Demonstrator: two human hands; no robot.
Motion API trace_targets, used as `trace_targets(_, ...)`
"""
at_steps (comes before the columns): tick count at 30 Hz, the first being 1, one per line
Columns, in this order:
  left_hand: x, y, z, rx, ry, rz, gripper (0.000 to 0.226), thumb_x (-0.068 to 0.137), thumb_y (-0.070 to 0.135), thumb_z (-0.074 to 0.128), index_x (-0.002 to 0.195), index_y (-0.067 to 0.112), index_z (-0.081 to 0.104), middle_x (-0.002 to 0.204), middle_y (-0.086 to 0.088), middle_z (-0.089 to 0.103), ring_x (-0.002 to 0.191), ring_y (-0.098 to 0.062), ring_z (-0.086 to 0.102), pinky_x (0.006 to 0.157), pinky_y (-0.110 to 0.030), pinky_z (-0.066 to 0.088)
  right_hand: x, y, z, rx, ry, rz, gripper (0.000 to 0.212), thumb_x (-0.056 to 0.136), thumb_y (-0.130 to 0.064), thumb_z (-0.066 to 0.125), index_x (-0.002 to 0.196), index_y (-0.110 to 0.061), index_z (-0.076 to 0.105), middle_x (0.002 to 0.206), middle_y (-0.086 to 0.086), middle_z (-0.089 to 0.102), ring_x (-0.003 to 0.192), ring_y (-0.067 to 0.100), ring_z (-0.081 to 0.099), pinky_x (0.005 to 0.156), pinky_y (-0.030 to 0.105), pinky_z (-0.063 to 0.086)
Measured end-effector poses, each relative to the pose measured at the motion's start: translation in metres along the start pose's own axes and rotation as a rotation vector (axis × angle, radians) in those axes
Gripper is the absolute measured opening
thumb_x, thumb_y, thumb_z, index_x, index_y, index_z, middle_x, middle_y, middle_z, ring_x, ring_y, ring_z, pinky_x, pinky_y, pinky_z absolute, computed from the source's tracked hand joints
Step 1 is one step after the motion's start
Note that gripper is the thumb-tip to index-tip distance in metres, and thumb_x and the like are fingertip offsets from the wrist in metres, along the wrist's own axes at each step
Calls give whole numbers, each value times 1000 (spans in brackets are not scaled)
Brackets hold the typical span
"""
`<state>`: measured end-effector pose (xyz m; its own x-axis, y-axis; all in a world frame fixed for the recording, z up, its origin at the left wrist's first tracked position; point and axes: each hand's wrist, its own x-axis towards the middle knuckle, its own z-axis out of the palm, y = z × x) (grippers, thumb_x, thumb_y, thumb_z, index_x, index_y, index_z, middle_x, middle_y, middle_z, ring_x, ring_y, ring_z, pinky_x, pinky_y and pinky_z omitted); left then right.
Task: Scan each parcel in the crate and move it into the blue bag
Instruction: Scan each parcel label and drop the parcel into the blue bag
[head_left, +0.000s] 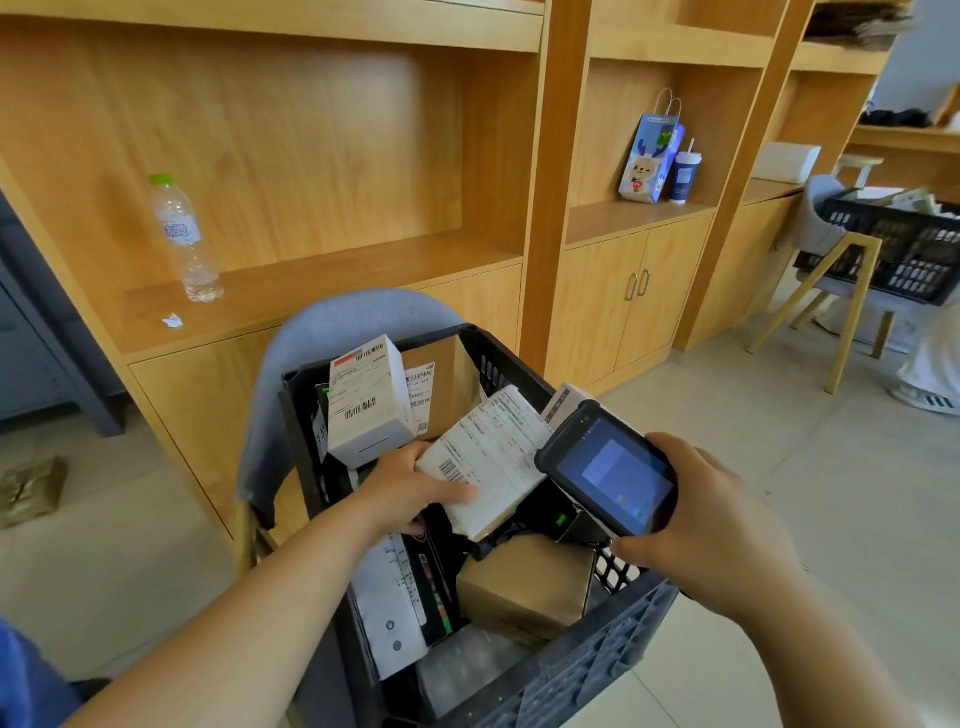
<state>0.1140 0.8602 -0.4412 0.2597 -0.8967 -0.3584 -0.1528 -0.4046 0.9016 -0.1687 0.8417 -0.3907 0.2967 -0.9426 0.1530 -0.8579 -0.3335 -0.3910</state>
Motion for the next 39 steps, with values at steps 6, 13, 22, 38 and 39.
trace_targets(6,-5,3,10,51,-71,49,31,90,36,61,107,23,38,107,-2,60,99,-17,58,81,-39,52,-3,0,2,9,-12,-8,91,47,-54,74,126,-38,31,96,-13,47,80,12,49,66,31,46)
trace_targets(13,-15,13,-1,333,-134,75,56,68,55,70,108,26,45,108,2,61,100,-15,59,85,-34,50,-10,0,1,15,0,7,90,47,-53,74,125,-39,32,93,-15,46,74,9,50,58,29,49)
trace_targets(22,-48,-2,-29,-271,-103,-34,19,75,29,74,93,24,75,99,-9,74,98,-25,68,74,-38,59,-25,-17,-4,46,12,-9,91,44,-54,71,125,-38,33,92,-15,46,77,12,50,60,31,47)
trace_targets(38,-134,-41,-79,-295,699,278,54,65,27,86,110,19,58,102,10,67,89,-2,64,71,-19,48,-58,-91,1,-125,-183,-271,96,53,-60,71,135,-35,26,109,-11,49,86,12,46,65,28,43)
trace_targets(39,-138,-43,-83,-283,720,278,55,65,26,87,111,18,58,101,12,66,87,1,63,69,-16,46,-60,-96,3,-147,-199,-291,99,53,-60,71,136,-35,24,110,-12,48,85,11,44,65,28,41)
